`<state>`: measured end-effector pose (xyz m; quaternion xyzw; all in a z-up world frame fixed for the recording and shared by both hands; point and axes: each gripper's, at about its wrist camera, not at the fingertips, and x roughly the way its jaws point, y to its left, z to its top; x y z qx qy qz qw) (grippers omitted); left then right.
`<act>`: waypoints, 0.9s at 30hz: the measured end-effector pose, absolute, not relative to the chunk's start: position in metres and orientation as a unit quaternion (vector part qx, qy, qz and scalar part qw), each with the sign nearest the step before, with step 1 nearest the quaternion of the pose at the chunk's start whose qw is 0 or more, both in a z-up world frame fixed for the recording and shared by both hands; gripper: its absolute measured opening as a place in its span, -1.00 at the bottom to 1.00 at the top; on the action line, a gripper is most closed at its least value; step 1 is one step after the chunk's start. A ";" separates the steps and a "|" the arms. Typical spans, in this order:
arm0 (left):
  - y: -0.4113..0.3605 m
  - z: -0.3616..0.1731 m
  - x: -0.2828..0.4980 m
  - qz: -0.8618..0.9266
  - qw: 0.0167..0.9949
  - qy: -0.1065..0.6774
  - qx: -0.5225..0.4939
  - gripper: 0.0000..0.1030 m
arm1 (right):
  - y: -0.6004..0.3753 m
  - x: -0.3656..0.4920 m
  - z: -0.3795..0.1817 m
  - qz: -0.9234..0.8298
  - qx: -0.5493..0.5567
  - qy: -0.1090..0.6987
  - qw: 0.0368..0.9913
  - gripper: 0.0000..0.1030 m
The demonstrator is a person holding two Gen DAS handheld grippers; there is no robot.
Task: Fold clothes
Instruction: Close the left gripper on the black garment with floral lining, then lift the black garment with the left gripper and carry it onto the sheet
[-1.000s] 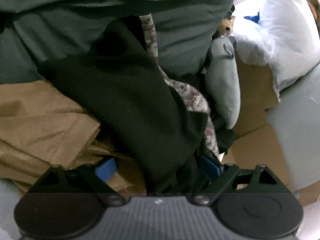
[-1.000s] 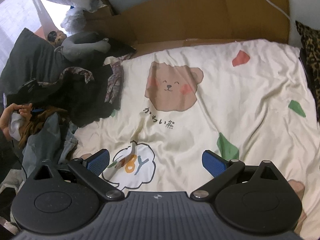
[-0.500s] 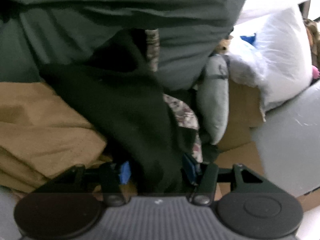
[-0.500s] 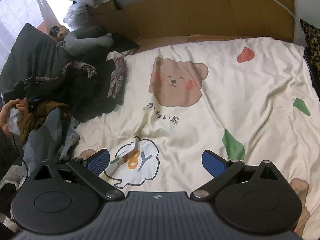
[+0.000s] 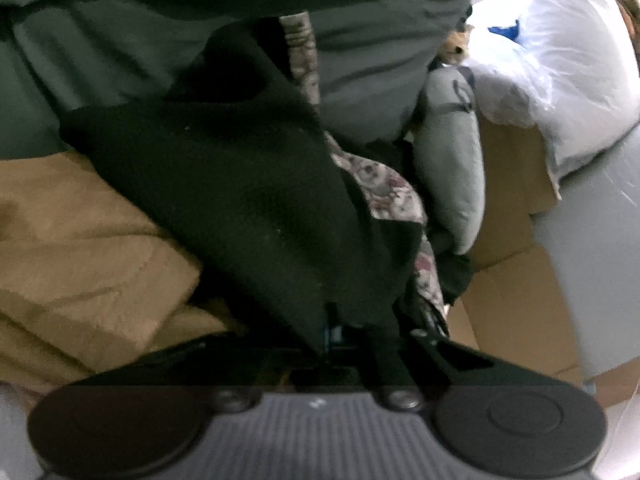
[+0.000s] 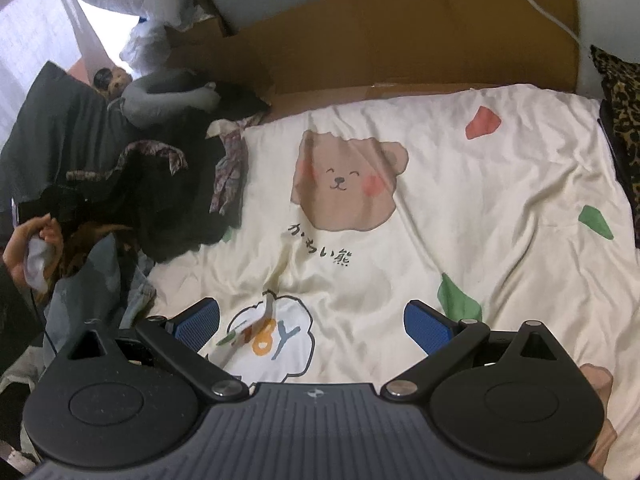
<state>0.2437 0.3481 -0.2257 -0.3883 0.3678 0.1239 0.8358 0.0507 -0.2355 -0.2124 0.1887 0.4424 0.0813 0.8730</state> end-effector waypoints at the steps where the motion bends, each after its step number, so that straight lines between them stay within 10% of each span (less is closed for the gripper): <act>1: 0.345 -0.222 0.241 0.122 0.840 0.365 -0.383 -0.96 | -0.238 0.050 -0.213 0.078 0.194 0.444 0.872 0.96; 27: 0.210 -0.145 0.178 -0.062 0.879 0.385 -0.276 -0.97 | -0.273 0.047 -0.205 0.035 0.236 0.416 0.878 0.96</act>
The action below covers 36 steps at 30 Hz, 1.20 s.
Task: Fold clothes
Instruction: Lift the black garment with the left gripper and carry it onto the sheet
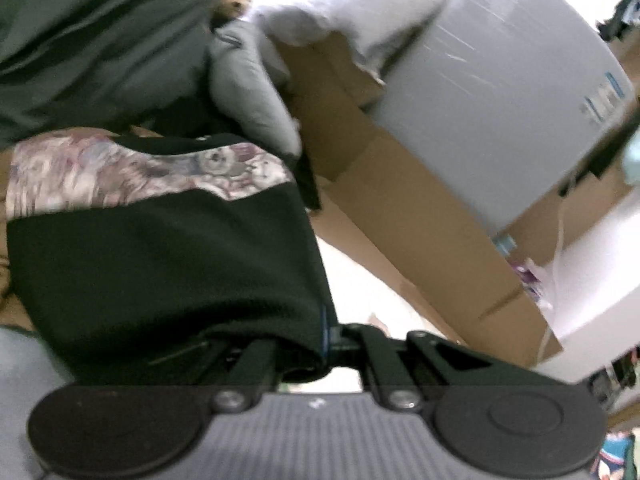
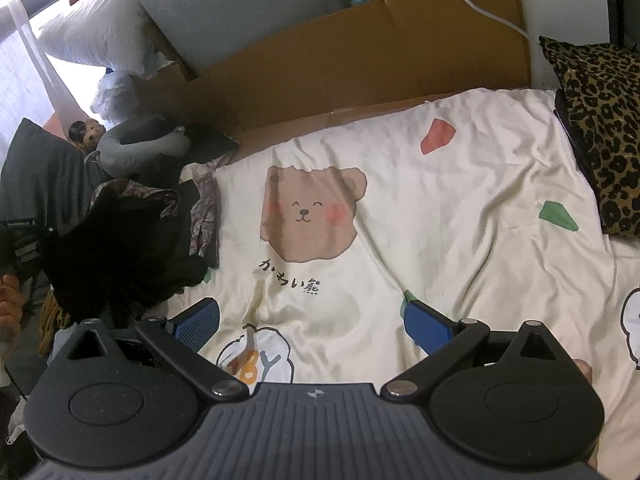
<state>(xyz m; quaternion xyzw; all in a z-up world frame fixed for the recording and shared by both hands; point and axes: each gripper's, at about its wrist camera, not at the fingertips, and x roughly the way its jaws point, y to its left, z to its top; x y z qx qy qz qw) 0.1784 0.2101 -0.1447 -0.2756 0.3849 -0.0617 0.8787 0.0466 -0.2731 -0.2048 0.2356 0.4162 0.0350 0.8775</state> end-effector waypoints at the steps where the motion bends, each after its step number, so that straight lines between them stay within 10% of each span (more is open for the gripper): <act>1: 0.203 -0.143 0.177 -0.070 0.877 0.386 -0.277 -0.97 | -0.274 0.046 -0.204 0.035 0.237 0.416 0.878 0.96; 36: -0.088 -0.118 0.133 -0.345 0.798 0.473 -0.143 -0.98 | -0.313 0.009 -0.206 0.071 0.298 0.346 0.887 0.96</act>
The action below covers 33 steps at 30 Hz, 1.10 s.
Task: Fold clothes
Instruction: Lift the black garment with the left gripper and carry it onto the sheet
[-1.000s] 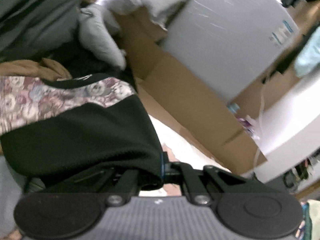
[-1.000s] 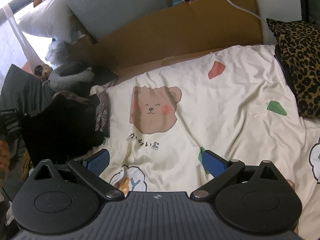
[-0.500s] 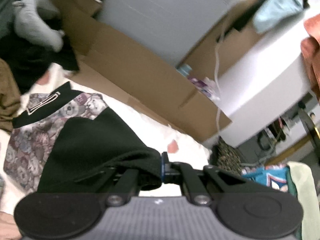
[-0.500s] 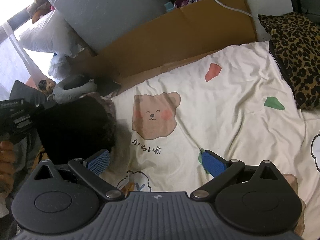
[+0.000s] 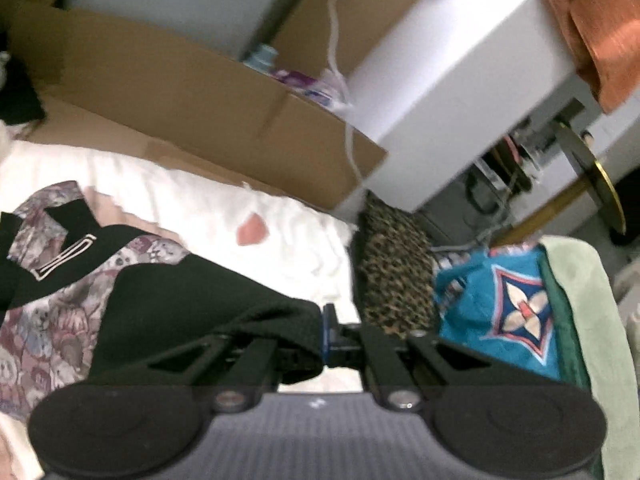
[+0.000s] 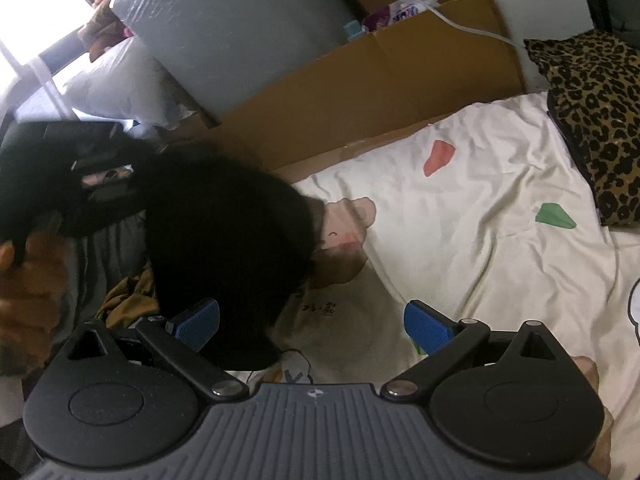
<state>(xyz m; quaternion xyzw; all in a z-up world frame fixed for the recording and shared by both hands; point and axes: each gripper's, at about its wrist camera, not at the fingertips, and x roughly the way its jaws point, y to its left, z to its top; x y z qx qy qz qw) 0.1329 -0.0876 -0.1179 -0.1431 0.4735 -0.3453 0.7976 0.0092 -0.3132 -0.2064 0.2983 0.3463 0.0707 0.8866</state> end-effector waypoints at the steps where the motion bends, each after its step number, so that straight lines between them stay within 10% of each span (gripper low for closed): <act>1: -0.095 -0.118 0.132 -0.352 0.793 0.476 -0.141 -0.98 | -0.312 0.009 -0.206 0.075 0.296 0.345 0.888 0.97; 16: -0.136 -0.115 0.103 -0.417 0.747 0.494 -0.153 -0.98 | -0.304 0.009 -0.194 0.077 0.287 0.298 0.907 0.93; 19: -0.131 -0.117 0.103 -0.415 0.741 0.501 -0.169 -0.98 | -0.303 0.013 -0.192 0.071 0.282 0.291 0.911 0.42; 22: -0.124 -0.118 0.104 -0.410 0.742 0.501 -0.174 -0.97 | -0.302 0.021 -0.197 0.088 0.286 0.302 0.905 -0.72; 33: -0.086 -0.183 0.110 -0.363 0.720 0.573 -0.146 -0.96 | -0.311 0.007 -0.227 0.073 0.246 0.351 0.900 -0.93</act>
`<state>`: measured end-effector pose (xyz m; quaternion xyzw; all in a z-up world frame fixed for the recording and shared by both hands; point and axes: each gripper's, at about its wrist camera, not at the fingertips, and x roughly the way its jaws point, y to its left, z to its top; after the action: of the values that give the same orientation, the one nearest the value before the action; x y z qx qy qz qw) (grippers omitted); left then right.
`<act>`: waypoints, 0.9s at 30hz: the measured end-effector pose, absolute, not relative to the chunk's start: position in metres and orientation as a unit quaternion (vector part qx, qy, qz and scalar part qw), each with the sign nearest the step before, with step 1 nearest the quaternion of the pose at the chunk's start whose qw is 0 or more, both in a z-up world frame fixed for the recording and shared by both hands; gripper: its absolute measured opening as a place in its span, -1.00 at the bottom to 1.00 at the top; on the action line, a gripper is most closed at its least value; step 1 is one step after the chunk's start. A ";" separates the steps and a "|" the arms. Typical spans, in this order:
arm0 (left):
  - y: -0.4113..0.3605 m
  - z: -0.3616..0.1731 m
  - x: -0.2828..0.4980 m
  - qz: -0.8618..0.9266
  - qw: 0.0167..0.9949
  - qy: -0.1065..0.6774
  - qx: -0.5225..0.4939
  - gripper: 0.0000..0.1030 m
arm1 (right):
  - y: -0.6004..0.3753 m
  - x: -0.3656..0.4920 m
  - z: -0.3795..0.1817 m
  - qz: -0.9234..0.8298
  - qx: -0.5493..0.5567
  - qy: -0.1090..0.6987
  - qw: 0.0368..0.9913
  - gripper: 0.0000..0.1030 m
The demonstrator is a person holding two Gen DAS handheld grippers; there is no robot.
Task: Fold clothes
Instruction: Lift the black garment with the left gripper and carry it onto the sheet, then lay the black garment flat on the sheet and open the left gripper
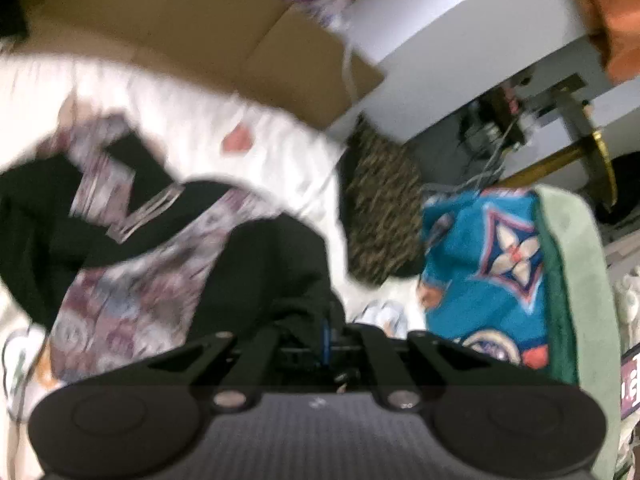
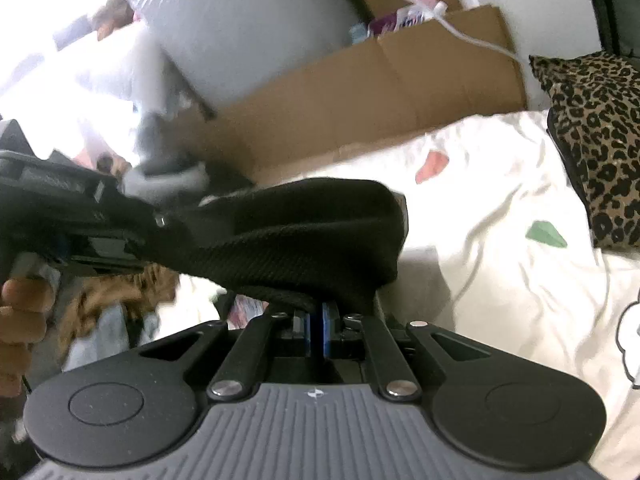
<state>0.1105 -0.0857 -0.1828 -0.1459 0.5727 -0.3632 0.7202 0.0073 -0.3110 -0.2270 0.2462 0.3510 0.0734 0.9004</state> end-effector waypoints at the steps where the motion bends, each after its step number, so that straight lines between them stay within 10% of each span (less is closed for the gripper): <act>1: -0.084 -0.190 0.111 -0.367 0.710 0.584 -0.139 -0.95 | -0.309 0.004 -0.232 0.079 0.236 0.360 0.899 -0.93; 12: -0.073 -0.222 0.122 -0.375 0.661 0.641 -0.106 -0.86 | -0.309 -0.019 -0.266 0.084 0.201 0.417 0.883 -0.98; 17: -0.057 -0.207 0.132 -0.349 0.711 0.603 -0.096 0.08 | -0.331 -0.021 -0.288 0.026 0.215 0.451 0.866 -0.99; 27: -0.021 -0.224 0.180 -0.272 0.797 0.538 -0.052 0.10 | -0.365 -0.044 -0.285 -0.041 0.194 0.467 0.862 -0.87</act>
<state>0.1802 -0.0207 -0.2240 -0.0517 0.5378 -0.2715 0.7965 -0.0436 -0.3649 -0.2851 0.1942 0.4669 -0.0413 0.8618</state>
